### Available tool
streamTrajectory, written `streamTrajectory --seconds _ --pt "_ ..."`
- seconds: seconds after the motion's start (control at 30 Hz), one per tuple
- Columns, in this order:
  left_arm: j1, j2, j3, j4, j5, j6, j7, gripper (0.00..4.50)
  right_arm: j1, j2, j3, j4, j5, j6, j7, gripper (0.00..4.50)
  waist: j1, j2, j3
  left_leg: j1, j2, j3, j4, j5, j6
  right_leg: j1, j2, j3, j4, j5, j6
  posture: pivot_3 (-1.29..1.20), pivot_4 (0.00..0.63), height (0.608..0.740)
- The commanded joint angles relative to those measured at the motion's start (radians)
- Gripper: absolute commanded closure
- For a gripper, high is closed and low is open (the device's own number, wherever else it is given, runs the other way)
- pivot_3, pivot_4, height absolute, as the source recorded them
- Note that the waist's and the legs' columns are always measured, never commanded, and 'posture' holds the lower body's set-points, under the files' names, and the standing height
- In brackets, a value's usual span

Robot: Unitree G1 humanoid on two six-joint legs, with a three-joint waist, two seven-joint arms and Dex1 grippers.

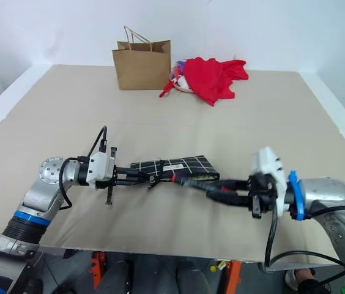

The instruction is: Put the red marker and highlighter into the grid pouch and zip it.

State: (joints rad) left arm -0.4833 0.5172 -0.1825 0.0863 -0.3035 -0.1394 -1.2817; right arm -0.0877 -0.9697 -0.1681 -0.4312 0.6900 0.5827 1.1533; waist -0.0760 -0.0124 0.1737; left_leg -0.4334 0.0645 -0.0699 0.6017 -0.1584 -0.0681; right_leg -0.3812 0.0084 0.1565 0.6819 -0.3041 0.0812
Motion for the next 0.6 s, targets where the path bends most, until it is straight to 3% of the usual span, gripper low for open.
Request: streamTrajectory --seconds 0.03,0.6 --pt "-0.003 0.001 0.013 -0.053 -0.030 0.019 -0.002 4.50 -0.048 -0.022 0.029 0.040 -0.069 -0.028 -0.005 3.90 0.000 0.000 0.000 0.000 0.000 0.000 0.000 0.001 -0.001 0.000 0.000 0.000 0.000 0.001 0.000 0.00 0.150 0.740" --pt "0.008 0.011 0.008 -0.039 -0.007 0.005 -0.006 4.50 -0.019 -0.018 -0.075 0.080 -0.002 -0.082 0.125 3.90 0.002 -0.001 0.000 0.000 0.000 0.000 -0.001 0.001 -0.002 0.000 0.000 0.000 0.000 0.001 0.000 0.00 0.150 0.740"
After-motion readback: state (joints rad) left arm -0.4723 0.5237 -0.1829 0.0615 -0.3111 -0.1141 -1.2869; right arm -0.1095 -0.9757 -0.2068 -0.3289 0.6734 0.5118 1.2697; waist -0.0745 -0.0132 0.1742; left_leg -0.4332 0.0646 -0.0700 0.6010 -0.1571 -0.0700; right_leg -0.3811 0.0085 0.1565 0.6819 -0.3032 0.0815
